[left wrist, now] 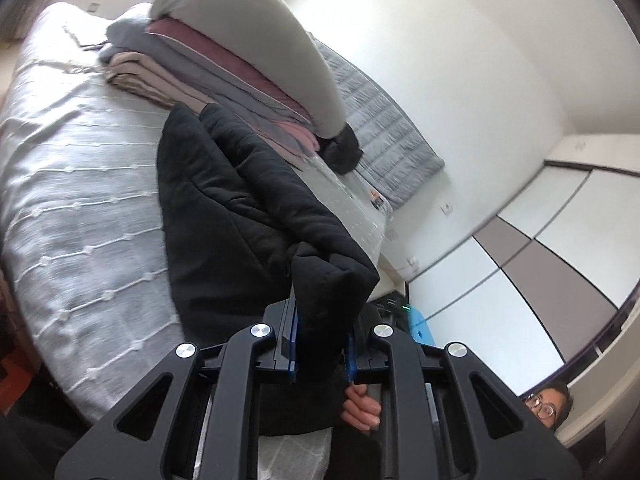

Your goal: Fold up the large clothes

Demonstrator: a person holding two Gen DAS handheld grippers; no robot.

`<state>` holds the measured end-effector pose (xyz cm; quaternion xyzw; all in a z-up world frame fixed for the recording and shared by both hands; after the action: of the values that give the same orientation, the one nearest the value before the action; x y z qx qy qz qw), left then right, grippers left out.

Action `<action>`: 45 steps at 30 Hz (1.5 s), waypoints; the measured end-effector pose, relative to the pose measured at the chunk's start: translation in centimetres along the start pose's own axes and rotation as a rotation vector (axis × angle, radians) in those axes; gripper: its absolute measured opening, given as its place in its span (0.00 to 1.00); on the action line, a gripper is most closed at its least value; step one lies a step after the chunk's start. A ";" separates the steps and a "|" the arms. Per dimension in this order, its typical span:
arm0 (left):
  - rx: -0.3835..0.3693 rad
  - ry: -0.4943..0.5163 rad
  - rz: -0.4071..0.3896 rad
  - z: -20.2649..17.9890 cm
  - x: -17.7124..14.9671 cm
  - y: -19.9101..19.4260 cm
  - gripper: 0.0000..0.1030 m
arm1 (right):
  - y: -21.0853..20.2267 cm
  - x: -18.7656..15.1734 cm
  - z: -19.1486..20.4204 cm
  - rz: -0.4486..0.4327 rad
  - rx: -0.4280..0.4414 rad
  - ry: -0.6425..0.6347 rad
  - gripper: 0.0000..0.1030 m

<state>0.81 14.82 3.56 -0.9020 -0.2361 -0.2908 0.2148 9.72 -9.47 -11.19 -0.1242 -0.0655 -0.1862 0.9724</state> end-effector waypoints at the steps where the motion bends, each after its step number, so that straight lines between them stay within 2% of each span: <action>1: -0.009 0.009 0.010 -0.7 -0.1 0.7 0.15 | 0.6 0.1 -0.9 0.006 0.030 0.054 0.76; 5: -0.043 0.023 0.038 -2.4 -0.7 2.7 0.15 | 2.3 1.5 -3.2 0.007 0.123 0.187 0.76; 8: -0.069 0.037 0.068 -3.8 -1.1 4.5 0.15 | 2.3 1.8 -2.1 -0.002 0.213 0.193 0.76; 11: -0.109 0.060 0.112 -6.0 -1.8 7.2 0.15 | 0.2 2.7 -0.5 -0.021 0.262 0.178 0.76; 15: -0.179 0.107 0.151 -9.4 -2.7 10.2 0.15 | -5.0 3.5 0.0 -0.067 0.246 0.182 0.76; 18: -0.236 0.133 0.204 -11.8 -4.0 13.3 0.15 | -11.0 4.0 -0.2 -0.122 0.149 0.186 0.78; 23: -0.310 0.114 0.306 -13.1 -7.4 18.7 0.15 | -18.6 3.8 -2.1 -0.162 0.012 0.196 0.78; 27: -0.348 0.079 0.394 -13.3 -10.2 22.9 0.15 | -22.8 2.8 -5.2 -0.194 -0.019 0.248 0.78; 31: -0.340 0.045 0.494 -12.4 -13.0 26.5 0.15 | -26.2 1.5 -10.0 -0.229 -0.060 0.348 0.78; 34: -0.335 0.001 0.571 -11.3 -15.2 28.6 0.15 | -27.8 0.4 -13.3 -0.248 -0.054 0.420 0.78; 37: -0.328 -0.041 0.647 -10.1 -17.5 30.3 0.15 | -27.9 -0.2 -15.0 -0.263 -0.009 0.446 0.77; 39: -0.317 -0.065 0.679 -9.3 -18.6 31.0 0.15 | -29.4 -1.3 -15.2 -0.277 0.023 0.463 0.77; 42: -0.299 -0.086 0.711 -8.3 -20.0 31.7 0.16 | -31.2 -1.6 -15.7 -0.339 0.065 0.470 0.77; 43: -0.292 -0.082 0.719 -8.4 -20.4 32.2 0.16 | -31.4 -0.7 -16.0 -0.354 0.086 0.466 0.78; 45: -0.266 -0.067 0.751 -8.3 -21.4 32.7 0.17 | -32.5 -1.3 -15.6 -0.383 0.169 0.429 0.84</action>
<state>-0.09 -21.95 -11.91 -0.9545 0.1429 -0.1903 0.1796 -2.55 -42.43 -19.29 0.0142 0.1039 -0.3820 0.9182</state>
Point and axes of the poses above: each gripper's, at about its wrist camera, not at the fingertips, and y roughly the way its jaws point, z to its left, x to its top, the point moved 4 cm from there along y, roughly the way its jaws point, and after that the axes turned 10 degrees about -x, right-handed, at the moved point
